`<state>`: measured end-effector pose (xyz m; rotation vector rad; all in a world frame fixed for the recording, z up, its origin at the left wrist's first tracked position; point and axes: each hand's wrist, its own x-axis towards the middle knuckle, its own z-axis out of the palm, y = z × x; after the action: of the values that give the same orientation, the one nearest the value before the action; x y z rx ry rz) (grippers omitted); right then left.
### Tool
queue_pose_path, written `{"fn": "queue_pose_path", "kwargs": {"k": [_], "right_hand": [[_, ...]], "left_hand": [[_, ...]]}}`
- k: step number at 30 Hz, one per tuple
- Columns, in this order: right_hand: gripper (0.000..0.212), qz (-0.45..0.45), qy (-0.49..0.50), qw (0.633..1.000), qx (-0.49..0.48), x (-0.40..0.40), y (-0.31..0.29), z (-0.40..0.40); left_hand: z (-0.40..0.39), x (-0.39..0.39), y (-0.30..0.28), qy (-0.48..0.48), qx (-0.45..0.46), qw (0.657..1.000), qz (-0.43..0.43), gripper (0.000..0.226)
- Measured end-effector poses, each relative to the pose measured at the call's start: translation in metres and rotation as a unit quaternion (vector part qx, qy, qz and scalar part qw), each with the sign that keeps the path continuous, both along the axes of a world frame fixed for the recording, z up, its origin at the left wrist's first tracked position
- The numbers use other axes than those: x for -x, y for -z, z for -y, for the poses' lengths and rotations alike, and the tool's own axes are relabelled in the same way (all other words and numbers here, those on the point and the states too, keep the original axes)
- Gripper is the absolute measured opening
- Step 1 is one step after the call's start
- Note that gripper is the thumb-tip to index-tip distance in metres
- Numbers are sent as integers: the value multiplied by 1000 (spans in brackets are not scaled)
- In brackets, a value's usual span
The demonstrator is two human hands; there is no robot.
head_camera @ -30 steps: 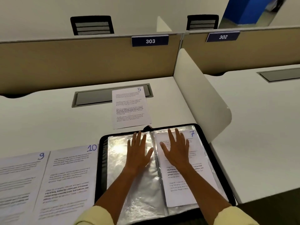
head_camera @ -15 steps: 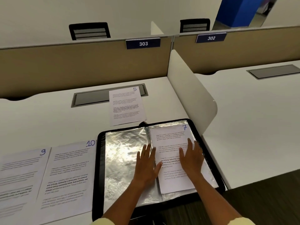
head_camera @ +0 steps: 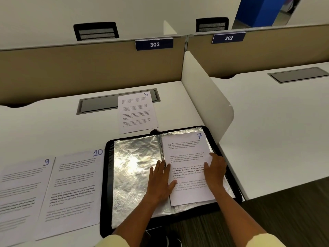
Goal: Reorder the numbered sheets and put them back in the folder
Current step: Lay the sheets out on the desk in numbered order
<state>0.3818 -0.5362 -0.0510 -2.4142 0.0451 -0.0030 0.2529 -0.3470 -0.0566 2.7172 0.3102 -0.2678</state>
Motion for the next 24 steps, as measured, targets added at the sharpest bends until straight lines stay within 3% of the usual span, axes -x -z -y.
{"fn": "queue_pose_path", "kwargs": {"k": [6, 17, 24], "right_hand": [[15, 16, 39, 994, -105, -7, -12, 5], [10, 42, 47, 989, -137, -5, -20, 14], [10, 26, 67, 980, -185, -4, -22, 14]], "left_hand": [[2, 0, -4, -6, -2, 1000, -5, 75], [2, -6, -7, -12, 6, 1000, -1, 81], [3, -8, -14, -108, 124, 980, 108, 69]]}}
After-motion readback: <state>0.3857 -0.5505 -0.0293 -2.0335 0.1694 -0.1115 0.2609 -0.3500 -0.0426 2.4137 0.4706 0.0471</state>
